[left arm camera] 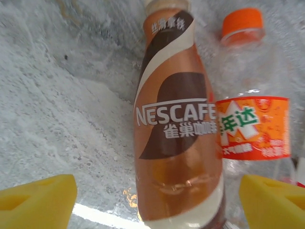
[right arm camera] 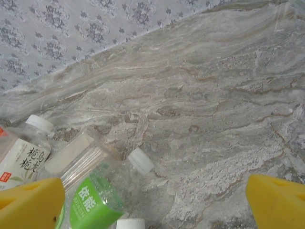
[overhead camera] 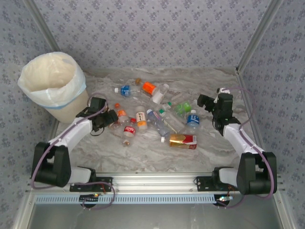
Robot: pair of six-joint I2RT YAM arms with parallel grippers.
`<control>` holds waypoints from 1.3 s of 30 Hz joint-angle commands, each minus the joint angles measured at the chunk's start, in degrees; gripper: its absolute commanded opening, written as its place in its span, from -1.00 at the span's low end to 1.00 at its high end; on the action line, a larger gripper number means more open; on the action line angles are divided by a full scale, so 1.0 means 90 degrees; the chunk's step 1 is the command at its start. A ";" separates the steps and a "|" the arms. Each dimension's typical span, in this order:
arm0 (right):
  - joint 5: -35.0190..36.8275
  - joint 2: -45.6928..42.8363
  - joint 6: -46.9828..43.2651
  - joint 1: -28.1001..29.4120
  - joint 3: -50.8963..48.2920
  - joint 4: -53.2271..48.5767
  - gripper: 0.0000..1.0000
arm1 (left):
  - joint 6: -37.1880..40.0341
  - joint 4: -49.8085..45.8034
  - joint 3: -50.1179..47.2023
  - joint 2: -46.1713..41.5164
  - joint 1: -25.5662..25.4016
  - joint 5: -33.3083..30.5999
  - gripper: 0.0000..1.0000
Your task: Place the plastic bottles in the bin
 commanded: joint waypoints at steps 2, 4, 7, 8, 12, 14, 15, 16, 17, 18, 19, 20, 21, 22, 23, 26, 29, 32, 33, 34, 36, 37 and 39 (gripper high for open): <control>0.0064 0.0004 -0.0105 0.0113 0.0257 -0.0426 1.00 | 0.0002 0.0079 0.0314 0.0432 -0.0016 0.0006 0.62; 0.0119 -0.0029 -0.0155 0.0143 0.0266 -0.0500 1.00 | 0.0053 0.0235 0.0346 0.0622 -0.0016 -0.0020 0.57; 0.0163 -0.0055 -0.0192 0.0163 0.0255 -0.0531 1.00 | 0.0176 0.0480 0.0392 0.0994 -0.0016 0.0097 0.48; 0.0166 -0.0056 -0.0187 0.0176 0.0256 -0.0550 1.00 | 0.0196 0.0536 0.0417 0.1122 -0.0016 0.0127 0.45; 0.0162 -0.0113 -0.0196 0.0213 0.0285 -0.0593 1.00 | 0.0307 0.0792 0.0374 0.1412 -0.0024 0.0234 0.40; 0.0166 -0.0178 -0.0189 0.0252 0.0287 -0.0599 1.00 | 0.0396 0.0883 0.0332 0.1451 -0.0044 0.0243 0.32; 0.0164 -0.0213 -0.0183 0.0262 0.0285 -0.0598 1.00 | 0.0434 0.0923 0.0299 0.1451 -0.0045 0.0238 0.28; 0.0171 -0.0242 -0.0168 0.0270 0.0293 -0.0593 1.00 | 0.0478 0.0945 0.0273 0.1433 -0.0046 0.0239 0.23; 0.0177 -0.0282 -0.0161 0.0290 0.0285 -0.0593 1.00 | 0.0537 0.0945 0.0240 0.1388 -0.0046 0.0225 0.18; 0.0191 -0.0312 -0.0159 0.0305 0.0285 -0.0594 1.00 | 0.0584 0.0927 0.0226 0.1340 -0.0046 0.0207 0.14; 0.0196 -0.0344 -0.0152 0.0324 0.0285 -0.0589 1.00 | 0.0628 0.0889 0.0209 0.1257 -0.0046 0.0173 0.10; 0.0203 -0.0374 -0.0155 0.0329 0.0285 -0.0591 1.00 | 0.0677 0.0845 0.0211 0.1152 -0.0046 0.0151 0.07; 0.0205 -0.0400 -0.0148 0.0339 0.0288 -0.0599 1.00 | 0.0725 0.0803 0.0214 0.1052 -0.0046 0.0132 0.02; 0.0218 -0.0429 -0.0153 0.0349 0.0285 -0.0595 1.00 | 0.0785 0.0748 0.0213 0.0913 -0.0046 0.0096 -0.02; 0.0217 -0.0459 -0.0148 0.0359 0.0286 -0.0591 1.00 | 0.0844 0.0694 0.0213 0.0767 -0.0046 0.0075 -0.06; 0.0221 -0.0564 -0.0144 0.0383 0.0284 -0.0597 1.00 | 0.1055 0.0476 0.0265 0.0316 -0.0053 0.0050 -0.19; 0.0200 -0.0692 -0.0096 0.0427 0.0247 -0.0593 1.00 | 0.1252 0.0151 0.0425 -0.0269 -0.0065 0.0057 -0.26; 0.0102 -0.0855 -0.0025 0.0455 0.0186 -0.0601 1.00 | 0.1442 -0.0125 0.0708 -0.0965 -0.0099 0.0141 -0.30; 0.0086 -0.0912 0.0010 0.0463 0.0150 -0.0576 1.00 | 0.1500 -0.0176 0.0803 -0.1201 -0.0104 0.0199 -0.30; 0.0057 -0.0980 0.0055 0.0466 0.0106 -0.0529 1.00 | 0.1575 -0.0217 0.0941 -0.1452 -0.0109 0.0273 -0.30; -0.0007 -0.1100 0.0148 0.0485 0.0026 -0.0482 1.00 | 0.1791 -0.0269 0.1254 -0.1859 -0.0114 0.0351 -0.29; -0.0043 -0.1149 0.0176 0.0488 0.0012 -0.0470 1.00 | 0.1927 -0.0271 0.1441 -0.2018 -0.0114 0.0322 -0.28; -0.0123 -0.1257 0.0218 0.0523 -0.0003 -0.0501 1.00 | 0.2150 -0.0375 0.1904 -0.2175 -0.0105 0.0006 -0.27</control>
